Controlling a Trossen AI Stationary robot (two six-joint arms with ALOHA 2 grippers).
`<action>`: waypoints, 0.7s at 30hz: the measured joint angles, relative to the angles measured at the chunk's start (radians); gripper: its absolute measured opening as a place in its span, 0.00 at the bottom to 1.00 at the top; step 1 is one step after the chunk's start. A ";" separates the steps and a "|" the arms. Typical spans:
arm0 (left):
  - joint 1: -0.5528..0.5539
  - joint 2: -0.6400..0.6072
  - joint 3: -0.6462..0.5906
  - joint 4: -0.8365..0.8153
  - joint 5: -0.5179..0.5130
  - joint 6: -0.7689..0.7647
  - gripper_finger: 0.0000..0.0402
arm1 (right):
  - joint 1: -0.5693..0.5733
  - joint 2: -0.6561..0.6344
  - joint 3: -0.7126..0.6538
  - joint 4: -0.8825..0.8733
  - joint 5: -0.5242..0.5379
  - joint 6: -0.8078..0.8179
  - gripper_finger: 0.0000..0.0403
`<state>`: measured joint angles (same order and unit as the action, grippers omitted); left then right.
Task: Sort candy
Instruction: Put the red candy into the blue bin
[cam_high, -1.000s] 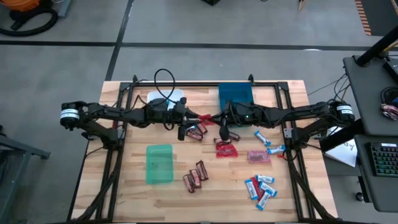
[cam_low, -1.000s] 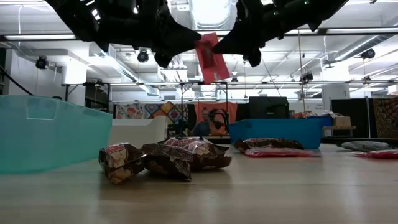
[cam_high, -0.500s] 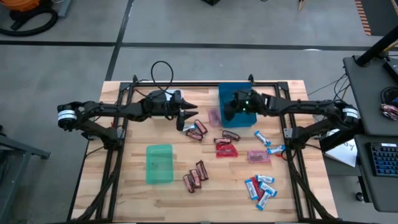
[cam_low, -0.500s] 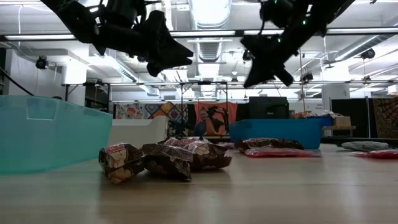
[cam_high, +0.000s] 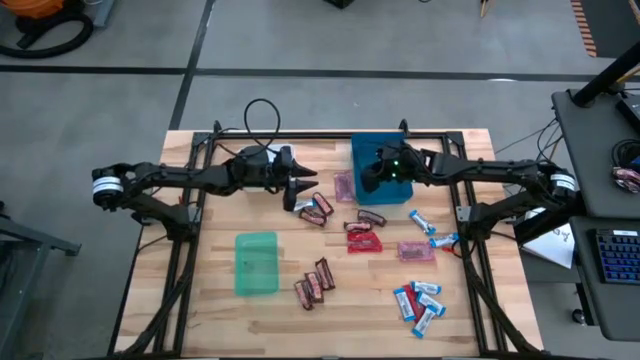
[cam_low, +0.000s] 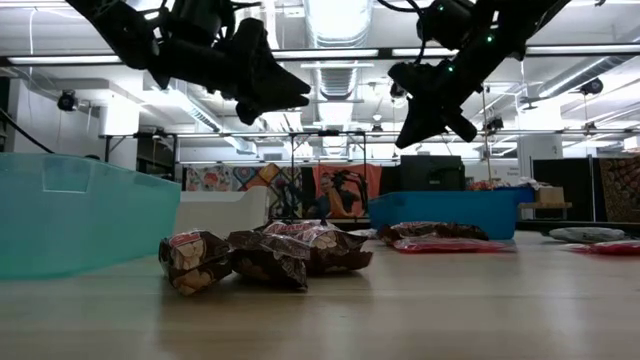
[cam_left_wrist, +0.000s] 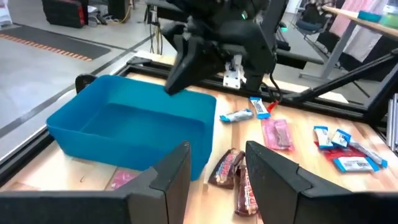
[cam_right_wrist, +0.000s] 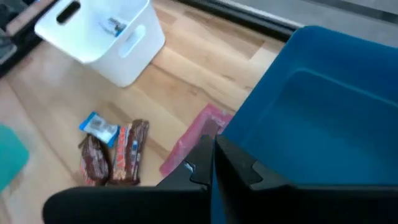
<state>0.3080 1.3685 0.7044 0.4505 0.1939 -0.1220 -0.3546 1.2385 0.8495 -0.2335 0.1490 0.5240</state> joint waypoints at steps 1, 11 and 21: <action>-0.004 0.011 0.000 0.023 -0.017 -0.018 0.34 | 0.005 0.000 0.010 -0.011 0.000 -0.001 0.02; -0.039 0.215 0.134 -0.042 -0.126 -0.037 0.34 | 0.037 -0.001 0.156 -0.174 0.001 -0.069 0.02; -0.039 0.388 0.334 -0.313 -0.124 0.257 0.34 | 0.039 -0.001 0.178 -0.300 0.002 -0.113 0.02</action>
<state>0.2691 1.7565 1.0386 0.1378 0.0695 0.1349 -0.3160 1.2373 1.0275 -0.5338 0.1506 0.4111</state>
